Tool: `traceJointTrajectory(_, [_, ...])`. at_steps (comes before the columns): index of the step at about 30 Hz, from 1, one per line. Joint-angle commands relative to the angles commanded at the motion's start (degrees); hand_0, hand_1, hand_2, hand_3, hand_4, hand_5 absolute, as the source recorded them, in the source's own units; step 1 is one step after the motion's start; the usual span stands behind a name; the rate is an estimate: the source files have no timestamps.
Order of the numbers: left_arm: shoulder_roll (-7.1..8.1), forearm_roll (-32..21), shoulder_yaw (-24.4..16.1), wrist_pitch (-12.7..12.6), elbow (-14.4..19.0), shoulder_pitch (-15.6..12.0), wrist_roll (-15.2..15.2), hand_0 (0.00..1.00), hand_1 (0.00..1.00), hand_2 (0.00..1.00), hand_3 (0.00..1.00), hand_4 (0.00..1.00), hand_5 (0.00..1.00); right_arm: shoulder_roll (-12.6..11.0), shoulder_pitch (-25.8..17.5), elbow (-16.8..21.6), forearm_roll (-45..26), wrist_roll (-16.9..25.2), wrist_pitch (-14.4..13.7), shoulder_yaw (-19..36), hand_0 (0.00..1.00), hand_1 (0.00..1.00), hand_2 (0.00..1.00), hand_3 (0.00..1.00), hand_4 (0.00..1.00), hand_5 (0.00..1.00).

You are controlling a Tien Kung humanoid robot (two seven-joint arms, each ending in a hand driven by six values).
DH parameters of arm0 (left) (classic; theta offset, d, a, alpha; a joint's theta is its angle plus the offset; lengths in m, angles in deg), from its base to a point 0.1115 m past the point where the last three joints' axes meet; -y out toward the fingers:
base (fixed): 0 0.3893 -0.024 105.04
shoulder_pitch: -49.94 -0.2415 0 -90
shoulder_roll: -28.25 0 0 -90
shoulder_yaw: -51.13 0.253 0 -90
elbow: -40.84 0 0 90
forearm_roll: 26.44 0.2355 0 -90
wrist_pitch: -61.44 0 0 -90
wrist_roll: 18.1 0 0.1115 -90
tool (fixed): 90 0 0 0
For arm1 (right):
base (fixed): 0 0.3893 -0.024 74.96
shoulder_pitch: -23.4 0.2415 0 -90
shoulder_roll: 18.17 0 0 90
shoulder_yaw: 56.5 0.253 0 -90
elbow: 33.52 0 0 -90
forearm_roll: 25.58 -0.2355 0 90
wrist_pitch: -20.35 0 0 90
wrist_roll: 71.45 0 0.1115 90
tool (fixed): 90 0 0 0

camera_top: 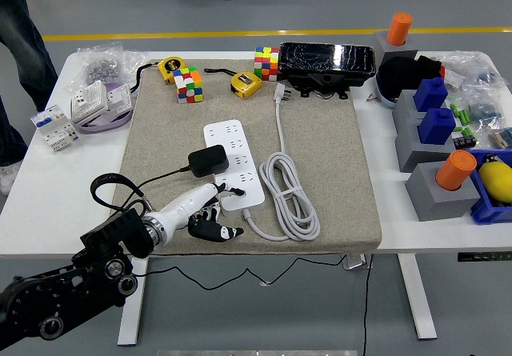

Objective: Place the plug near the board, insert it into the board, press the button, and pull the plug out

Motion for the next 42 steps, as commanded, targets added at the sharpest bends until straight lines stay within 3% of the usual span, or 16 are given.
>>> traceJointTrajectory(3, [0.05, -3.22, -0.77, -3.16, 0.60, -0.04, 5.05, 0.084, 0.073, 0.146, 0.726, 0.829, 0.237, 0.00, 0.01, -0.04, 0.02, -0.03, 0.00, 0.04, 0.545, 0.646, 0.666, 0.568, 0.909, 0.428])
traceJointTrajectory(4, [0.03, -4.61, -1.00, -4.32, 0.74, -0.04, 6.89, 0.163, 0.132, 0.241, 0.600, 0.820, 0.242, -0.01, 0.01, -0.02, 0.03, -0.03, -0.01, 0.05, 0.545, 0.646, 0.666, 0.567, 0.909, 0.428])
traceJointTrajectory(9, [-0.74, -11.28, -2.25, -11.19, -0.40, 0.59, 16.40, 0.163, 0.132, 0.241, 0.600, 0.820, 0.242, 0.02, -0.06, -0.06, -0.05, -0.01, -0.03, -0.11, 0.545, 0.646, 0.666, 0.567, 0.909, 0.428])
traceJointTrajectory(10, [-1.06, -11.78, -2.54, -12.39, -1.04, 0.81, 17.71, 0.255, 0.310, 0.444, 0.574, 0.818, 0.244, 0.05, -0.07, -0.06, -0.07, -0.01, -0.02, -0.14, 0.544, 0.646, 0.667, 0.567, 0.908, 0.428])
traceJointTrajectory(12, [-1.62, -12.37, -2.97, -13.77, -2.09, 1.18, 19.08, 0.255, 0.310, 0.444, 0.574, 0.818, 0.244, 0.08, -0.08, -0.02, -0.09, 0.01, -0.03, -0.17, 0.544, 0.646, 0.667, 0.567, 0.908, 0.428])
traceJointTrajectory(16, [-3.36, -10.30, -3.66, -15.17, -5.36, 2.60, 19.99, 0.255, 0.310, 0.444, 0.574, 0.818, 0.244, 0.06, -0.11, 0.00, -0.16, 0.02, -0.05, -0.30, 0.544, 0.646, 0.667, 0.567, 0.908, 0.428])
traceJointTrajectory(17, [-3.89, -9.58, -3.69, -15.69, -6.36, 3.27, 19.87, 0.414, 0.529, 0.505, 0.587, 0.820, 0.231, 0.03, -0.06, 0.01, -0.16, 0.01, -0.06, -0.34, 0.544, 0.646, 0.667, 0.567, 0.908, 0.428])
traceJointTrajectory(22, [-5.58, -4.05, -3.38, -15.68, -10.25, 5.65, 17.23, 0.414, 0.529, 0.505, 0.587, 0.820, 0.231, -0.01, -0.04, -0.05, -0.27, 0.03, -0.08, -0.35, 0.544, 0.646, 0.667, 0.567, 0.908, 0.428])
traceJointTrajectory(23, [-5.88, -2.45, -3.35, -15.43, -11.20, 6.05, 16.47, 0.796, 0.839, 0.797, 0.848, 0.878, 0.226, -0.01, -0.04, -0.05, -0.28, 0.02, -0.08, -0.35, 0.544, 0.645, 0.667, 0.567, 0.908, 0.428])
traceJointTrajectory(28, [-7.02, 2.29, -3.43, -13.12, -14.57, 7.18, 12.30, 0.796, 0.839, 0.797, 0.848, 0.878, 0.226, -0.03, -0.04, -0.06, -0.36, 0.01, -0.08, -0.41, 0.544, 0.645, 0.667, 0.567, 0.908, 0.428])
traceJointTrajectory(29, [-7.25, 2.98, -3.37, -13.06, -15.38, 7.30, 12.12, 0.842, 0.877, 0.847, 0.884, 0.946, 0.267, -0.03, -0.04, -0.07, -0.39, 0.00, -0.06, -0.47, 0.544, 0.646, 0.667, 0.568, 0.909, 0.428])
traceJointTrajectory(34, [-7.84, 4.00, -3.45, -13.87, -17.79, 7.47, 12.95, 0.842, 0.877, 0.847, 0.884, 0.946, 0.267, 0.04, -0.11, -0.10, -0.44, 0.00, -0.04, -0.56, 0.544, 0.646, 0.667, 0.568, 0.909, 0.428])
traceJointTrajectory(35, [-7.91, 4.02, -3.45, -13.83, -18.28, 7.55, 12.79, 0.815, 0.843, 0.826, 0.875, 0.913, 0.226, 0.04, -0.11, -0.11, -0.46, 0.00, -0.03, -0.60, 0.544, 0.647, 0.667, 0.568, 0.908, 0.427])
traceJointTrajectory(40, [-8.00, 4.82, -3.48, -13.77, -20.12, 7.61, 11.63, 0.815, 0.843, 0.826, 0.875, 0.913, 0.226, -0.02, -0.05, -0.04, -0.43, 0.03, -0.05, -0.63, 0.544, 0.647, 0.667, 0.568, 0.908, 0.427])
traceJointTrajectory(41, [-7.98, 4.81, -3.51, -13.70, -20.54, 7.58, 11.40, 0.736, 0.726, 0.700, 0.699, 0.850, 0.173, -0.01, -0.04, -0.03, -0.41, 0.03, -0.06, -0.57, 0.544, 0.646, 0.667, 0.568, 0.909, 0.427])
traceJointTrajectory(42, [-7.94, 4.82, -3.53, -13.69, -20.89, 7.57, 11.30, 0.736, 0.726, 0.700, 0.699, 0.850, 0.173, 0.01, -0.03, -0.04, -0.40, 0.03, -0.06, -0.54, 0.544, 0.646, 0.667, 0.568, 0.909, 0.427])
